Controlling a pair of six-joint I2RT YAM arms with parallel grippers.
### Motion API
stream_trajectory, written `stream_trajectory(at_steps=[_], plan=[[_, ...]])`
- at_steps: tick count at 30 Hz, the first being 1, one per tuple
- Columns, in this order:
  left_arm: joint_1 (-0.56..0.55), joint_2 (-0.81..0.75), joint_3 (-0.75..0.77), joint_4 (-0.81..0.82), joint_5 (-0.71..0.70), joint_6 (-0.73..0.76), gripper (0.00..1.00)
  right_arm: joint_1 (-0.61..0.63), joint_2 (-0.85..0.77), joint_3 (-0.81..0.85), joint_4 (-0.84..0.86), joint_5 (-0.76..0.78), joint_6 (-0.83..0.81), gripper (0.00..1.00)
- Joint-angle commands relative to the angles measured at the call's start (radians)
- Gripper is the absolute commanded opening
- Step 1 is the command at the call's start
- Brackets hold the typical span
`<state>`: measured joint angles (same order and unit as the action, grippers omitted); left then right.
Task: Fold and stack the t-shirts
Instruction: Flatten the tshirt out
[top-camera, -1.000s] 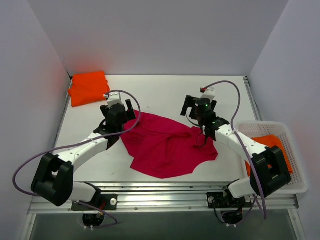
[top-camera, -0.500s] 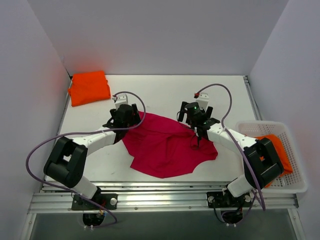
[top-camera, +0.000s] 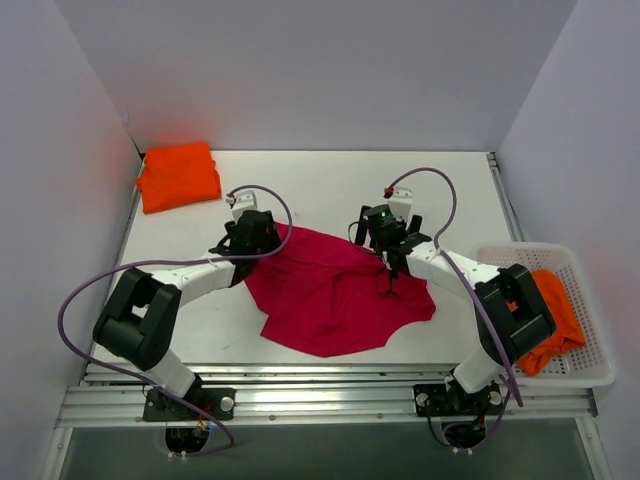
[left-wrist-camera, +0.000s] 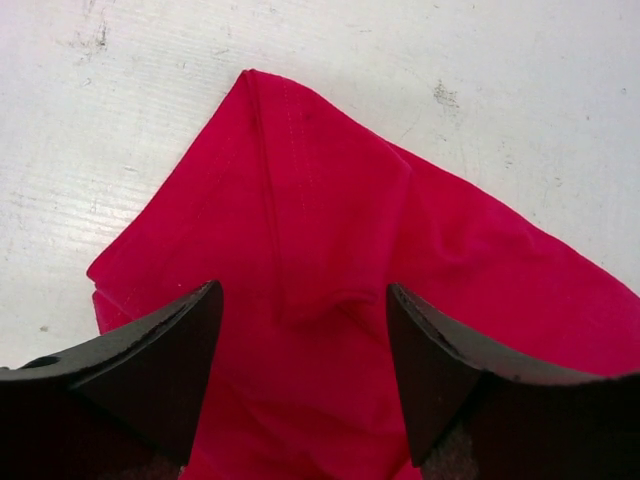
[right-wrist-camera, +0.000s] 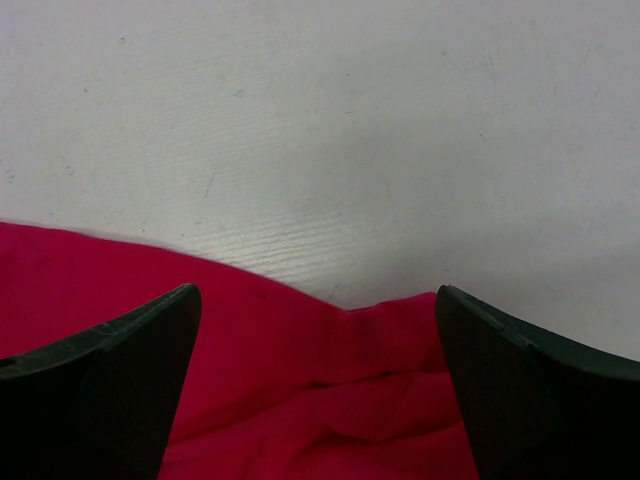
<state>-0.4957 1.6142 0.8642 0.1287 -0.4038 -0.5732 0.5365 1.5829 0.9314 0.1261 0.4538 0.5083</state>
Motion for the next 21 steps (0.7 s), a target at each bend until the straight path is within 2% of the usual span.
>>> stream_trajectory(at_steps=[1, 7, 12, 16, 21], plan=[[-0.003, 0.004, 0.010, -0.015, -0.026, -0.037, 0.74, 0.000, 0.011, 0.040, -0.029, 0.048, 0.019, 0.99], [-0.015, 0.000, -0.002, -0.049, -0.049, -0.096, 0.64, 0.002, 0.017, 0.038, -0.028, 0.063, 0.021, 0.99], [-0.037, 0.036, 0.022, -0.084, -0.052, -0.128, 0.63, 0.006, 0.038, 0.049, -0.037, 0.068, 0.024, 0.99], [-0.072, 0.052, 0.001, -0.054, -0.047, -0.148, 0.63, 0.008, 0.048, 0.052, -0.040, 0.074, 0.022, 0.99], [-0.089, 0.056, -0.001, -0.070, -0.093, -0.148, 0.63, 0.013, 0.055, 0.058, -0.042, 0.072, 0.024, 0.99]])
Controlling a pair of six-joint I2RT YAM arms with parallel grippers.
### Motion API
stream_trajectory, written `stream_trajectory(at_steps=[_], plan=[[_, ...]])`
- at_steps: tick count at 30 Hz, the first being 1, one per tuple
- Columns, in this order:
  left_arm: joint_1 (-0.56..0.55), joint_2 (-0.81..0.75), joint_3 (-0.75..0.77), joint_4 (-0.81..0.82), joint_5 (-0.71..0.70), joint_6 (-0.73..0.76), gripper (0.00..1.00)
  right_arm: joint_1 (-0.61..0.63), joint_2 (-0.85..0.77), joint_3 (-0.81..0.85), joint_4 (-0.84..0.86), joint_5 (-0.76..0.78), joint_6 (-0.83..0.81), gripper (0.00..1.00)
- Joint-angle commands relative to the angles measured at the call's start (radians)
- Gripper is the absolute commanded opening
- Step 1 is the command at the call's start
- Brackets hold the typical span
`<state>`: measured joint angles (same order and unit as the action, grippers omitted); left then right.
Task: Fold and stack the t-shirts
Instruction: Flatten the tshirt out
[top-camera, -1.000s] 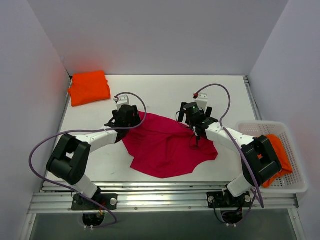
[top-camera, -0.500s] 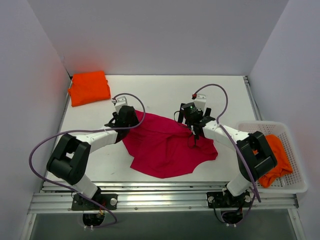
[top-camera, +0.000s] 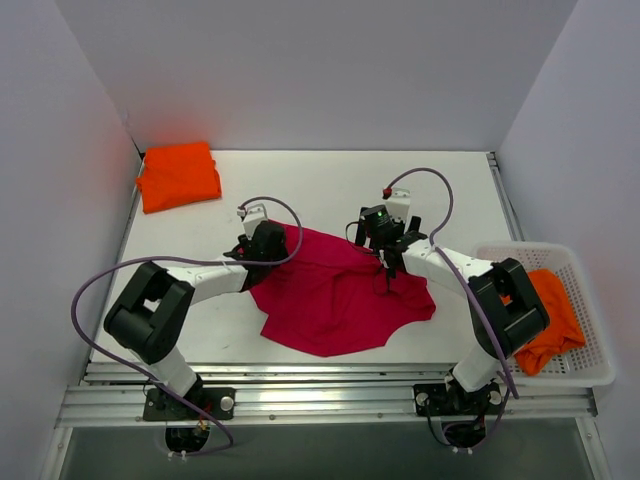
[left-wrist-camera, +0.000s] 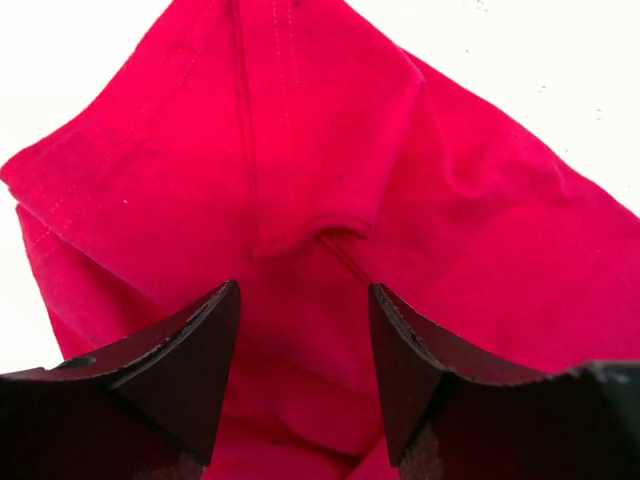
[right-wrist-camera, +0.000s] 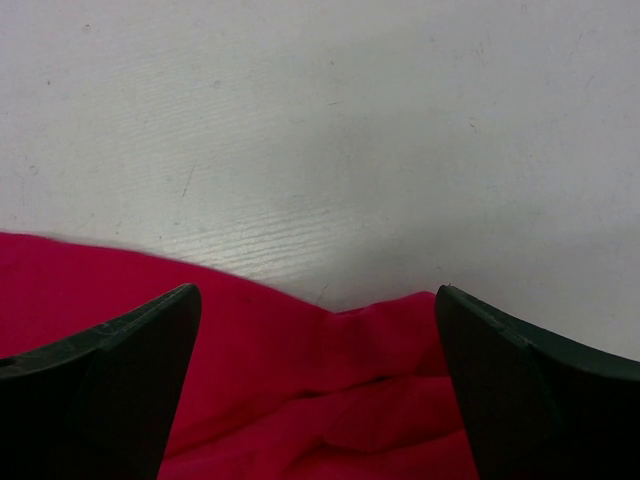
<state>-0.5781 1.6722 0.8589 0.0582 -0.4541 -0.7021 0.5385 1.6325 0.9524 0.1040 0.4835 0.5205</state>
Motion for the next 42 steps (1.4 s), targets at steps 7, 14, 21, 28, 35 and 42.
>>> stream_trajectory(at_steps=[7, 14, 21, 28, 35, 42], plan=[[0.009, 0.014, 0.006, 0.015, -0.089, 0.024, 0.64, 0.012, 0.009, 0.039, -0.027, 0.044, 0.012, 0.99], [0.041, 0.066, 0.029, 0.052, -0.107, 0.075, 0.64, 0.011, 0.026, 0.046, -0.029, 0.043, 0.012, 0.99], [0.064, 0.116, 0.032, 0.121, -0.057, 0.099, 0.64, 0.012, 0.038, 0.049, -0.030, 0.049, 0.013, 0.99], [0.066, 0.083, 0.045, 0.118, -0.047, 0.110, 0.63, 0.012, 0.049, 0.055, -0.035, 0.052, 0.013, 0.99], [0.064, 0.064, 0.066, 0.118, -0.038, 0.122, 0.63, 0.018, 0.058, 0.062, -0.036, 0.047, 0.013, 0.99], [0.063, 0.081, 0.086, 0.132, -0.026, 0.142, 0.63, 0.021, 0.058, 0.063, -0.041, 0.046, 0.015, 0.99]])
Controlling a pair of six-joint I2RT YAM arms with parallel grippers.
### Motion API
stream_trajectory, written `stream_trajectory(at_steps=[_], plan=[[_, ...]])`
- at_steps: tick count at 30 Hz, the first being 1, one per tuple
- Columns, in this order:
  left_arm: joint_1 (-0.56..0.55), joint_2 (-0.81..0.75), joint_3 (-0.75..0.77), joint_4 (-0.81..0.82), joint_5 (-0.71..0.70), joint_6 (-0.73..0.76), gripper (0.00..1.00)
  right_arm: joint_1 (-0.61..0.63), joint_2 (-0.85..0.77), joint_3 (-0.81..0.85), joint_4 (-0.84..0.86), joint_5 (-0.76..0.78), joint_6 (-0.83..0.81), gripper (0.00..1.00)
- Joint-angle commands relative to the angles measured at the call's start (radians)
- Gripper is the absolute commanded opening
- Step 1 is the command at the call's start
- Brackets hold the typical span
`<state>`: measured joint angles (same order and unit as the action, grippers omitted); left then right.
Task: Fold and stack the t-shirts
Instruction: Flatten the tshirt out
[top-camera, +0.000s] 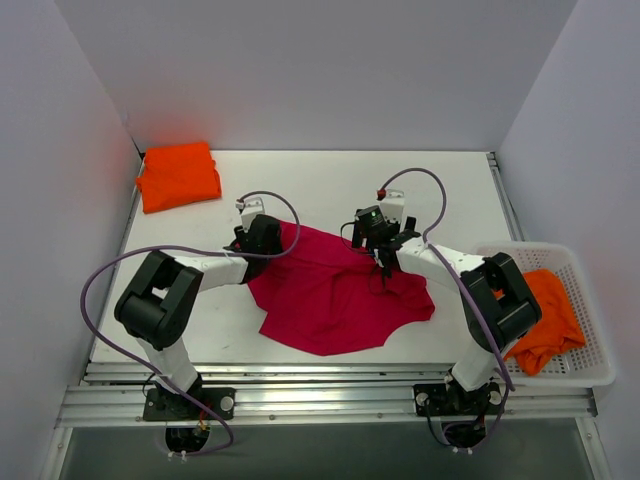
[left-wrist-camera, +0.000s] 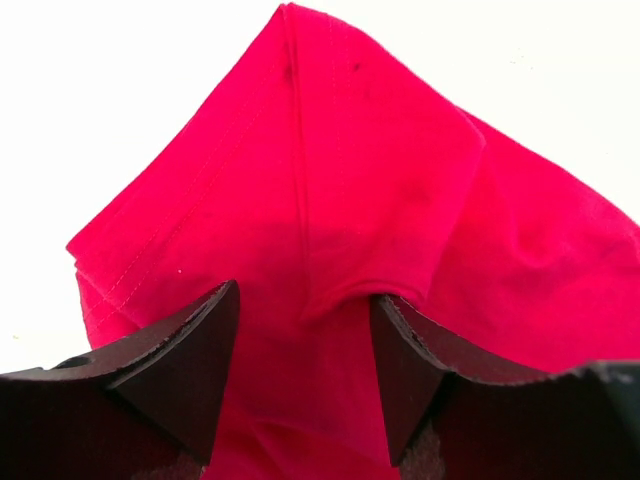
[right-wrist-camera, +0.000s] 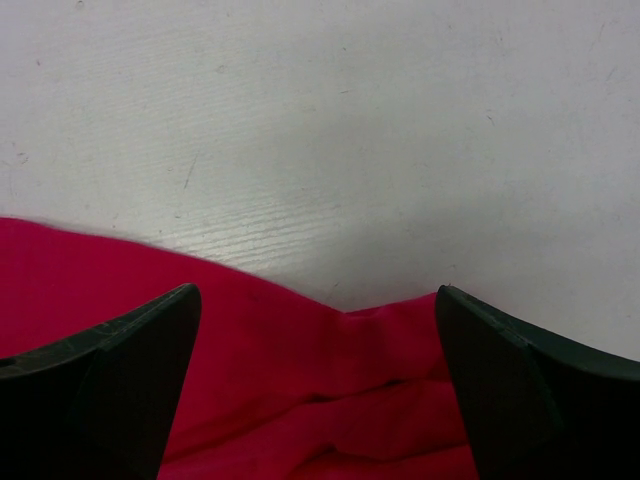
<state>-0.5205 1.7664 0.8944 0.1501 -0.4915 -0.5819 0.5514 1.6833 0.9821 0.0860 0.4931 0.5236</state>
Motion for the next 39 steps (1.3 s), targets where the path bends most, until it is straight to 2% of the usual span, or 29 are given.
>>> stream_trajectory(at_steps=[1, 13, 21, 23, 24, 27, 31, 37, 39], plan=[[0.004, -0.001, 0.055, 0.039, 0.008, 0.031, 0.63, 0.008, 0.009, 0.032, -0.022, 0.035, 0.012, 0.99], [0.004, 0.097, 0.115, 0.031, 0.018, 0.045, 0.62, 0.008, 0.016, 0.040, -0.029, 0.044, 0.012, 0.99], [0.005, 0.122, 0.136, 0.039, 0.021, 0.050, 0.52, 0.008, 0.029, 0.043, -0.032, 0.045, 0.012, 0.99], [0.005, 0.130, 0.141, 0.039, 0.024, 0.051, 0.44, 0.008, 0.033, 0.046, -0.034, 0.045, 0.012, 0.99], [0.005, 0.130, 0.146, 0.039, 0.024, 0.056, 0.37, 0.008, 0.035, 0.047, -0.034, 0.045, 0.012, 0.99], [0.005, 0.130, 0.150, 0.036, 0.025, 0.057, 0.28, 0.010, 0.038, 0.049, -0.035, 0.044, 0.012, 0.98], [0.005, 0.117, 0.161, 0.016, 0.005, 0.059, 0.02, 0.012, 0.044, 0.052, -0.035, 0.047, 0.013, 0.98], [0.005, 0.071, 0.170, -0.017, -0.025, 0.079, 0.03, 0.015, 0.038, 0.049, -0.037, 0.061, 0.013, 0.98], [0.005, 0.055, 0.164, -0.021, -0.035, 0.082, 0.09, 0.015, 0.036, 0.049, -0.038, 0.064, 0.013, 0.98]])
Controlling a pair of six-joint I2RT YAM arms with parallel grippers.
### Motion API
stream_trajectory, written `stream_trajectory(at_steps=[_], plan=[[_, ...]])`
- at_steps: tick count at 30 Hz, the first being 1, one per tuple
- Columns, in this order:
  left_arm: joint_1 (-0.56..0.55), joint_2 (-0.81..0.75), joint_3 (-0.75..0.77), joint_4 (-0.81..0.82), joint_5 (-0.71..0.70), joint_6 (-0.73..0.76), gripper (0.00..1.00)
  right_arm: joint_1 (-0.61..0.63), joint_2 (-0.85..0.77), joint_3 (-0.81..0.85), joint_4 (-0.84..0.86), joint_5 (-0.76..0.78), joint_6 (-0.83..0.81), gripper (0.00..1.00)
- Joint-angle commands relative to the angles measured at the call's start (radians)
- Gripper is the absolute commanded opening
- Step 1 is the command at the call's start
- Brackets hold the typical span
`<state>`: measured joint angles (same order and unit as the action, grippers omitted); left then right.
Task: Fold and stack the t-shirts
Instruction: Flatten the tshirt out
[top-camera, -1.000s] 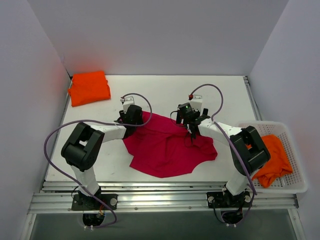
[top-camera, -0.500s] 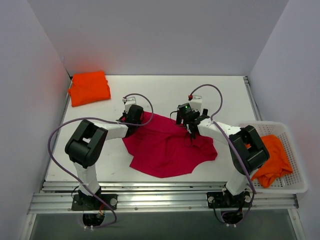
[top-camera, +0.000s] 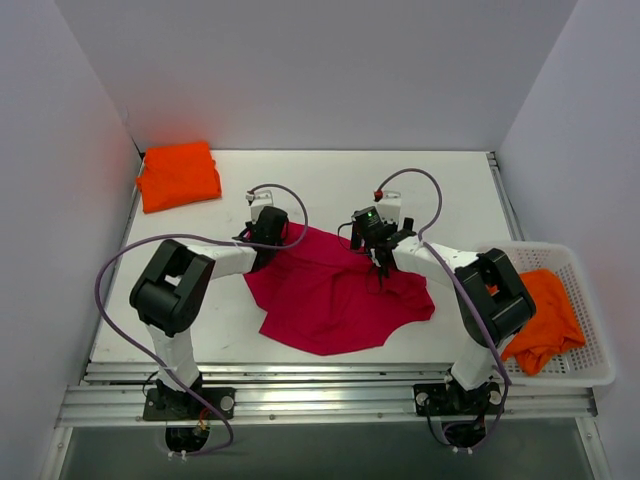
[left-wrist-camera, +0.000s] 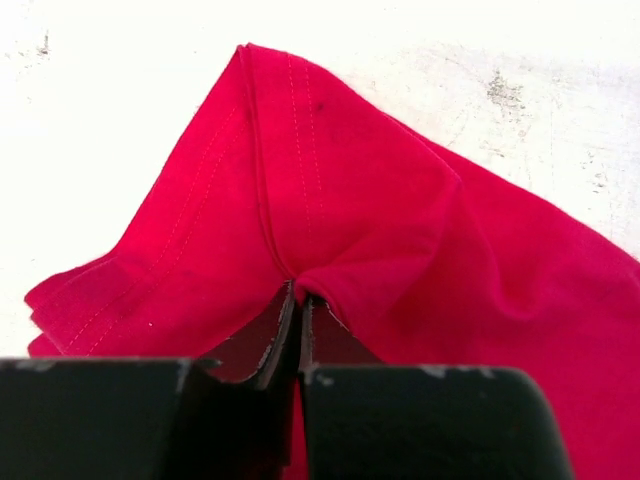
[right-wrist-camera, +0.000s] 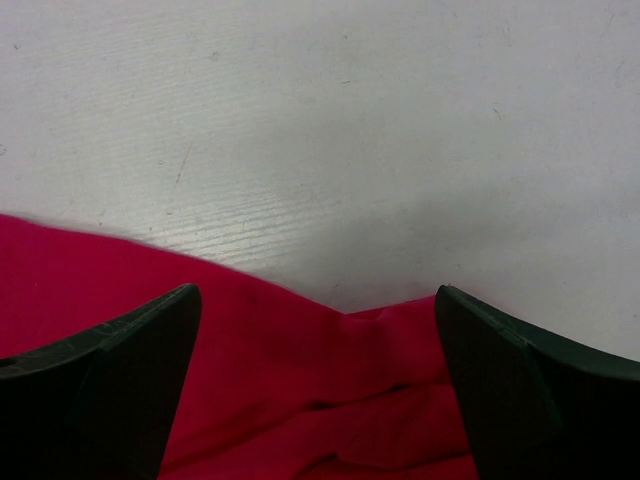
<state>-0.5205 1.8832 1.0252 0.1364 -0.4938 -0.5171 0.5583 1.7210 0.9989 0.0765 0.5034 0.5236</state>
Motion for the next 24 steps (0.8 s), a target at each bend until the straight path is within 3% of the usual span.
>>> stream_trajectory(at_steps=[1, 12, 20, 24], plan=[[0.005, -0.067, 0.032, -0.008, -0.035, 0.019, 0.09, 0.009, -0.001, 0.032, -0.029, 0.052, 0.013, 0.98], [0.005, -0.088, 0.050, -0.037, -0.057, 0.034, 0.11, 0.012, -0.009, 0.033, -0.035, 0.058, 0.013, 0.98], [0.005, -0.081, 0.056, -0.046, -0.060, 0.035, 0.30, 0.012, -0.011, 0.033, -0.038, 0.060, 0.013, 0.98], [0.005, -0.082, 0.056, -0.043, -0.060, 0.035, 0.32, 0.012, -0.012, 0.035, -0.041, 0.064, 0.013, 0.98]])
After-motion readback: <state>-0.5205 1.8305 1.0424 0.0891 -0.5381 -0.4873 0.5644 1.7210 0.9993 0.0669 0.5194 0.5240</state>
